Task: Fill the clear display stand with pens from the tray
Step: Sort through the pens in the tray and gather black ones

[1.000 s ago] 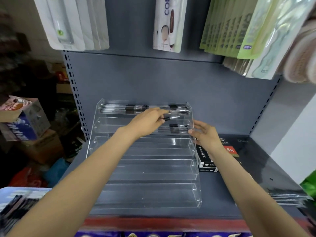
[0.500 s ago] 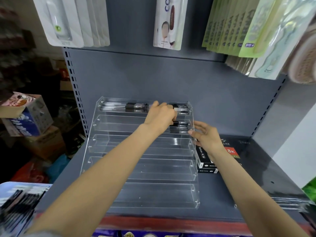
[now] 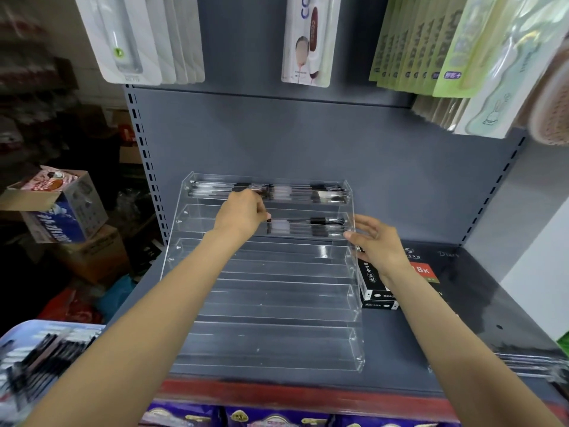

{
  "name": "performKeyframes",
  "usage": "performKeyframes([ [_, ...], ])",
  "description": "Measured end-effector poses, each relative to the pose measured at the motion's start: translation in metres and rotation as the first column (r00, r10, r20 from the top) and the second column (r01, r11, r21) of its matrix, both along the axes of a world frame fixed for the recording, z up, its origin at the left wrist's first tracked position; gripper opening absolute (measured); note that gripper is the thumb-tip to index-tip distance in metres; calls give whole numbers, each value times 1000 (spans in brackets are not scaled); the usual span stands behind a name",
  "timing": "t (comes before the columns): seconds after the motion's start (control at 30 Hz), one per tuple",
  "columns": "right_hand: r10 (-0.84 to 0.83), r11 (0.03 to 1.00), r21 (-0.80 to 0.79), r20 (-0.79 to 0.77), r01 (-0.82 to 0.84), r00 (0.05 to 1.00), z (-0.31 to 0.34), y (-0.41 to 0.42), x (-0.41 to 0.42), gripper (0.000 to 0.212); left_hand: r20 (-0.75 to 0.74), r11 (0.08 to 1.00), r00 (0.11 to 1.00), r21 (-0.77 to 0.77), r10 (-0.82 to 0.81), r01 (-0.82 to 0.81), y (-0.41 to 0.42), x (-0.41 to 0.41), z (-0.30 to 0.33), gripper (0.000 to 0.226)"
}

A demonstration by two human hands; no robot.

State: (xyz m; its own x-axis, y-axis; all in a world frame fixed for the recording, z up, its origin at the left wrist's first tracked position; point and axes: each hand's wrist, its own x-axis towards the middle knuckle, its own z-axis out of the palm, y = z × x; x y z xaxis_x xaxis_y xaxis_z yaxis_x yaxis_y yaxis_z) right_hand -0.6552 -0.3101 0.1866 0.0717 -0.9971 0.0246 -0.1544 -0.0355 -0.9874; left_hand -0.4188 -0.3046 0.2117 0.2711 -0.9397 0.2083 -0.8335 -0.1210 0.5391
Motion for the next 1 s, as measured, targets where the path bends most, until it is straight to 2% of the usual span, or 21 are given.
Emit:
performKeyframes([
  [0.27,-2,1000,6,1,2,1000,0,2,0,45,-95,997,995,58,-36,41,-10,-9,-2,20],
  [0.47,-1,1000,-4,-16,1,1000,0,1,0,45,-120,998,993,-55,13,-20,-8,-8,-5,19],
  [0.6,0,1000,-13,-62,-1,998,-2,-1,-1,44,-101,998,995,-63,-13,7,-7,-11,-8,17],
  [0.67,-65,995,-92,-171,49,983,-1,1,2,44,-100,996,994,-87,-38,29,-5,-12,-10,15],
  [0.73,-190,957,-269,-304,108,933,3,9,8,44,-117,984,991,-170,-65,44,2,-11,-12,14],
  [0.8,-262,897,-429,-318,108,911,9,20,20,38,-127,956,987,-287,-103,63,17,-10,-11,14],
  [0.87,-225,874,-481,-292,61,930,15,34,35,32,-156,929,977,-361,-146,81,37,-8,-10,13],
  [1.0,0,911,-400,-244,-101,970,16,67,79,21,-275,913,945,-405,-177,53,87,17,-17,10],
])
